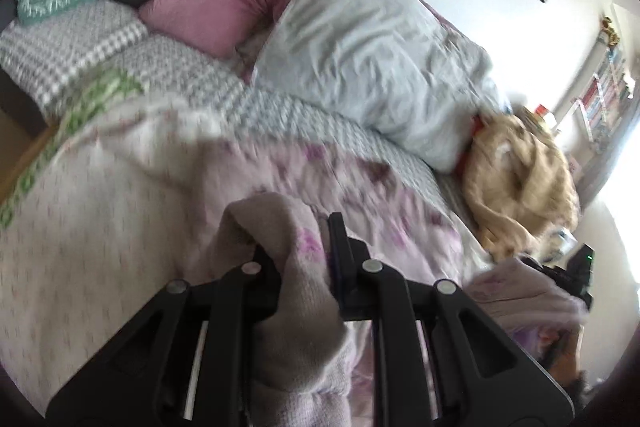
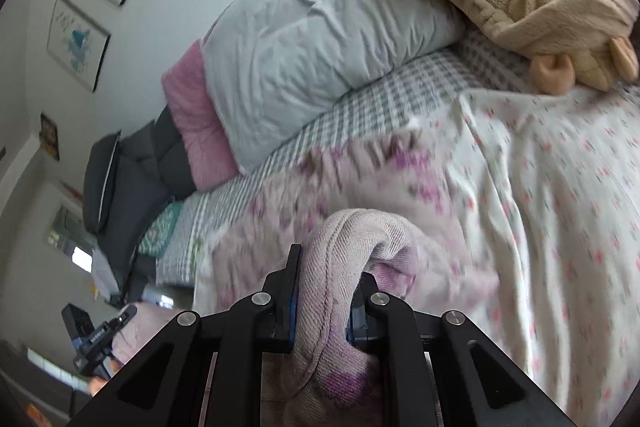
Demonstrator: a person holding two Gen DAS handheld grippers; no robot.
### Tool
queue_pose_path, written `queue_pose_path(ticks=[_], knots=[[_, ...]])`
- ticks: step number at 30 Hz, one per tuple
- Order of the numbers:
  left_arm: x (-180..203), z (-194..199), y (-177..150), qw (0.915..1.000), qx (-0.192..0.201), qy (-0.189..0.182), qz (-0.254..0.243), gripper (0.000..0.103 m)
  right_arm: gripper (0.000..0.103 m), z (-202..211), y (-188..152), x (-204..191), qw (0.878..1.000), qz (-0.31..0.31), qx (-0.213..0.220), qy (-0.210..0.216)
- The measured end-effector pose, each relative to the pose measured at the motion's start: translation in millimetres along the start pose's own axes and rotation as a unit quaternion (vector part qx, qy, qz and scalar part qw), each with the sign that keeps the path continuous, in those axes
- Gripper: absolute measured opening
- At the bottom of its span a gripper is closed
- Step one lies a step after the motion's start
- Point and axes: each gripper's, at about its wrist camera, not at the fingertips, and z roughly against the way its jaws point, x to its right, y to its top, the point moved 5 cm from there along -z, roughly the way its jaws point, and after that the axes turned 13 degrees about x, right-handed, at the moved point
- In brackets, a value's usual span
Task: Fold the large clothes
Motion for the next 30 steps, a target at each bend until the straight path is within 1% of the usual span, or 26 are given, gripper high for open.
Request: queue_pose_path(ticks=[3,4,5,6,8,10,11,12,14,16,17,19,21,22,24,25,26,27,28,29,30], knots=[[-15,-53,11,0.9993,0.011,0.034,-0.012,0.019,0.016,-47,19,24,0.999,-0.019,0.013,-0.023],[-22,-79,10,0.9984,0.009,0.05,-0.026,0.02,0.016,-61,23,33,0.999,-0.021,0.014,-0.035],[-26,-96,9,0.9977,0.005,0.059,-0.034,0.02,0.016,-75,26,42,0.999,-0.021,0.012,-0.047],[-33,-121,4,0.9966,-0.004,0.07,-0.043,0.021,0.016,-95,27,52,0.998,-0.02,0.006,-0.061],[-45,-159,-12,0.9939,-0.029,0.09,-0.056,0.022,0.016,-131,20,72,0.996,-0.014,-0.012,-0.085],[-58,-199,-36,0.9866,-0.063,0.126,-0.082,0.023,0.016,-166,9,85,0.994,0.014,-0.023,-0.11],[-62,-214,-48,0.9829,-0.07,0.138,-0.099,0.023,0.016,-179,5,86,0.992,0.036,-0.022,-0.121],[-64,-223,-56,0.9809,-0.061,0.145,-0.114,0.023,0.016,-187,2,86,0.99,0.054,-0.02,-0.128],[-61,-226,-61,0.98,-0.038,0.15,-0.125,0.023,0.016,-197,-2,81,0.986,0.088,-0.014,-0.142],[-60,-222,-59,0.9806,-0.035,0.149,-0.122,0.023,0.016,-200,-1,77,0.982,0.113,-0.017,-0.153],[-59,-218,-58,0.9814,-0.037,0.144,-0.121,0.024,0.019,-198,0,76,0.981,0.118,-0.02,-0.15],[-59,-207,-52,0.9835,-0.047,0.128,-0.119,0.026,0.022,-189,4,73,0.985,0.114,-0.03,-0.124],[-53,-193,-44,0.9871,-0.055,0.103,-0.11,0.03,0.024,-176,13,76,0.991,0.087,-0.048,-0.092],[-52,-183,-39,0.9897,-0.056,0.085,-0.1,0.034,0.024,-166,19,77,0.993,0.069,-0.058,-0.073],[-49,-168,-32,0.993,-0.064,0.051,-0.085,0.046,0.027,-152,26,75,0.995,0.057,-0.066,-0.048],[-48,-155,-27,0.9941,-0.066,0.035,-0.078,0.064,0.029,-144,28,72,0.995,0.058,-0.068,-0.037],[-49,-146,-24,0.9944,-0.059,0.034,-0.08,0.084,0.034,-136,29,69,0.995,0.062,-0.072,-0.025],[-49,-135,-19,0.9946,-0.047,0.033,-0.086,0.088,0.037,-127,30,66,0.995,0.068,-0.075,-0.01],[-51,-120,-14,0.9949,-0.03,0.024,-0.094,0.089,0.052,-119,32,64,0.995,0.068,-0.071,0.005],[-51,-112,-12,0.9949,-0.026,0.016,-0.096,0.089,0.074,-110,36,64,0.996,0.064,-0.058,0.014],[-55,-105,-11,0.995,-0.027,0.009,-0.096,0.09,0.082,-97,42,67,0.998,0.056,-0.033,0.022]])
